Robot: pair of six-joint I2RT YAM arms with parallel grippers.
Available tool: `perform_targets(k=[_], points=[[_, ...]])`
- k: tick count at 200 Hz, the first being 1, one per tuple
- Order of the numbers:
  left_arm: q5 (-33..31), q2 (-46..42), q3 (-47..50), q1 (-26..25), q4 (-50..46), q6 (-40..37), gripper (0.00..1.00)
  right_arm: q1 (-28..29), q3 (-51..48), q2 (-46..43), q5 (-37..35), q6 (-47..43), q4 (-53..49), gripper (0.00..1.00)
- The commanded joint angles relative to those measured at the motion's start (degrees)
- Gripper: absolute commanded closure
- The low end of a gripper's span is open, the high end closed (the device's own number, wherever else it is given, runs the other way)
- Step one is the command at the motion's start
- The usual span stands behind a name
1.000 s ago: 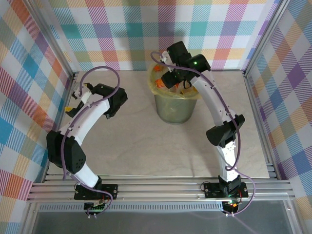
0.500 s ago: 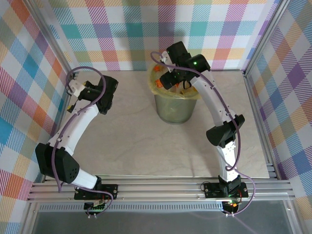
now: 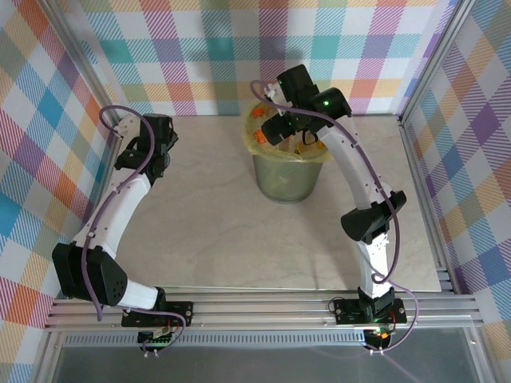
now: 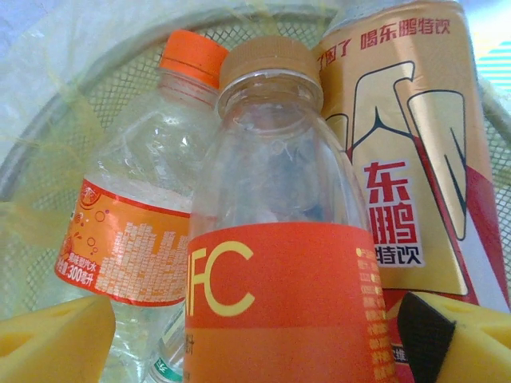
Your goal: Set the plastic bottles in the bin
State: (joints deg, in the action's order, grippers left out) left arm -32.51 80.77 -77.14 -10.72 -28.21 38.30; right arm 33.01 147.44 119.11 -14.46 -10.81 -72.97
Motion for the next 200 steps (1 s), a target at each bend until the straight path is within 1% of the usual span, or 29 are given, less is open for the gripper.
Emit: perform_targets(k=[1, 29, 54, 78, 91, 102, 132, 152, 200], points=[[7.9, -2.6, 1.9, 0.4, 6.7, -6.6, 0.0, -0.1, 0.8, -2.3, 1.4, 1.1, 0.5, 0.08], [11.4, -3.0, 2.3, 0.5, 7.5, -9.1, 0.0, -0.2, -0.3, -2.7, 1.8, 1.3, 0.7, 0.17], [14.2, -3.5, 2.8, 0.5, 8.7, -11.0, 0.0, 0.0, -1.6, -3.4, 1.8, 1.6, 0.8, 0.21], [14.8, -4.0, 3.0, 0.5, 9.0, -12.0, 0.0, 0.1, -3.2, -4.7, 1.5, 1.9, 1.0, 0.31], [14.6, -4.3, 3.1, 0.5, 8.9, -12.3, 0.0, 0.2, -4.9, -5.9, 1.4, 2.2, 1.2, 0.33], [14.8, -4.5, 3.2, 0.5, 8.8, -12.6, 0.0, 0.2, -7.1, -7.4, 1.3, 2.6, 1.7, 0.32], [15.1, -4.8, 3.1, 0.5, 8.9, -12.8, 0.0, 0.2, -14.4, -11.4, 0.1, 3.0, 4.8, 0.17], [15.0, -4.9, 2.8, 0.5, 8.7, -13.0, 0.0, 0.2, -15.0, -12.4, -0.3, 3.1, 4.8, 0.13], [14.5, -5.3, 2.7, 0.6, 8.5, -13.0, 0.0, 0.2, -13.6, -12.7, -2.9, 2.8, 4.6, 0.13]])
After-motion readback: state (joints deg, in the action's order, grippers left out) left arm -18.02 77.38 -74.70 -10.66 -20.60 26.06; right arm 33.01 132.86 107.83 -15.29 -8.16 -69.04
